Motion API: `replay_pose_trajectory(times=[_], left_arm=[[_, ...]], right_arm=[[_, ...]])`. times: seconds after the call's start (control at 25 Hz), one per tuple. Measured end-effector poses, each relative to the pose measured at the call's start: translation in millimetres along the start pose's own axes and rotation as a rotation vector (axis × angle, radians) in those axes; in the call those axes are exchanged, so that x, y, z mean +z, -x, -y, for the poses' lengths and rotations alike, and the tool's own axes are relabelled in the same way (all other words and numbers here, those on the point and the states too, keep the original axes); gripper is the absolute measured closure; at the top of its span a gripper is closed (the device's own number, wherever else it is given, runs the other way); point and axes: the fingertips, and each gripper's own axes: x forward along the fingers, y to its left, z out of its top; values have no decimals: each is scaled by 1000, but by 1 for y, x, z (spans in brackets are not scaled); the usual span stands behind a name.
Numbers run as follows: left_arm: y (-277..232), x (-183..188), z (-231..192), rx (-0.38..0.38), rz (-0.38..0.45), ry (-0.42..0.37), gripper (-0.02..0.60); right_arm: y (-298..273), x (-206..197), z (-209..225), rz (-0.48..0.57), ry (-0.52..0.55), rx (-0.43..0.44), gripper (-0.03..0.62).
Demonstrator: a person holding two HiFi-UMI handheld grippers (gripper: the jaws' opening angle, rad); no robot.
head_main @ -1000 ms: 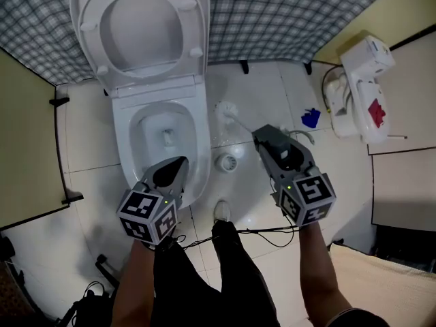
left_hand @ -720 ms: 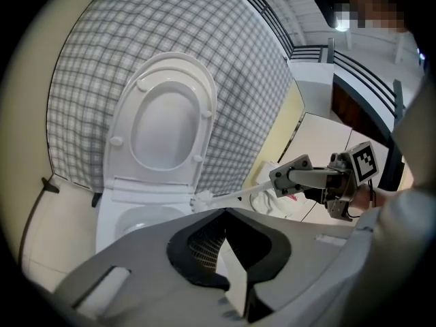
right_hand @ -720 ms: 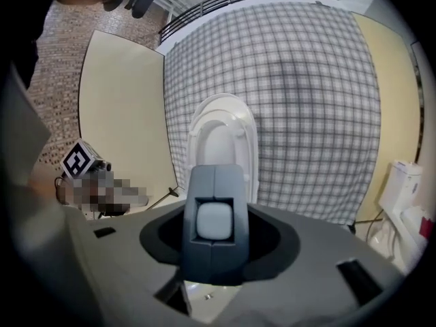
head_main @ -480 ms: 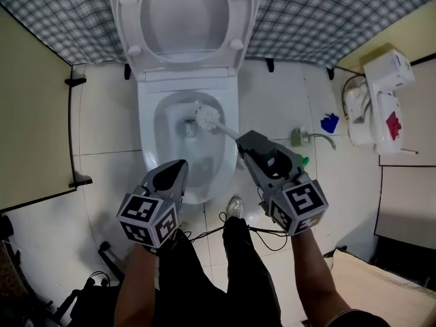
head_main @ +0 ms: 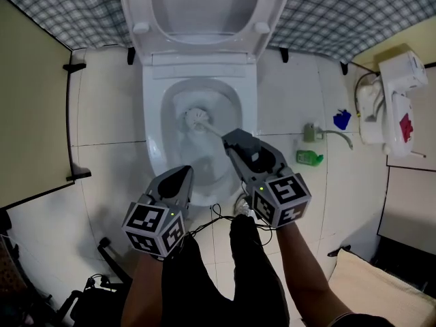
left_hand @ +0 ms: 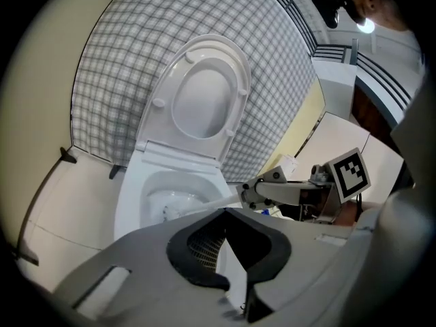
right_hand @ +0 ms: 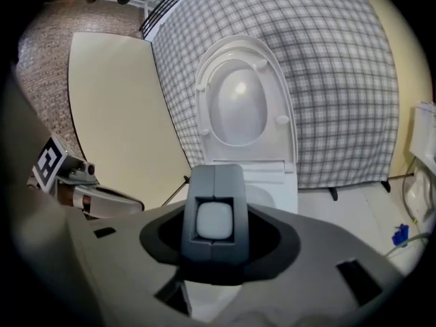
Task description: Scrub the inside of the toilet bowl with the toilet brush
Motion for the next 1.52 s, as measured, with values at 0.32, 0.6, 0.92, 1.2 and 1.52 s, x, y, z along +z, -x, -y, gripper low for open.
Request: replay_pose_trajectory(times=[0.32,0.6,0.92,1.2,1.52], left_arm=[[-8,-9,-17,-1,-9,6,574],[-3,-6,-31,9,-9,22,574],[-5,-14,-35,3,-20,36,574],[-5,-17,-35,4,-24,32,574],[1,-13,-39,26,-19,39,574]], right_arm=[[-56,13,-20,34,2,11,391],[-88,9,-37,6,72,26,393],[-81,-17,-13,-39,9,-48,395],[-94,-60,11,-110,-50,-108,391],[-66,-18,-48,-63,13,47,391]])
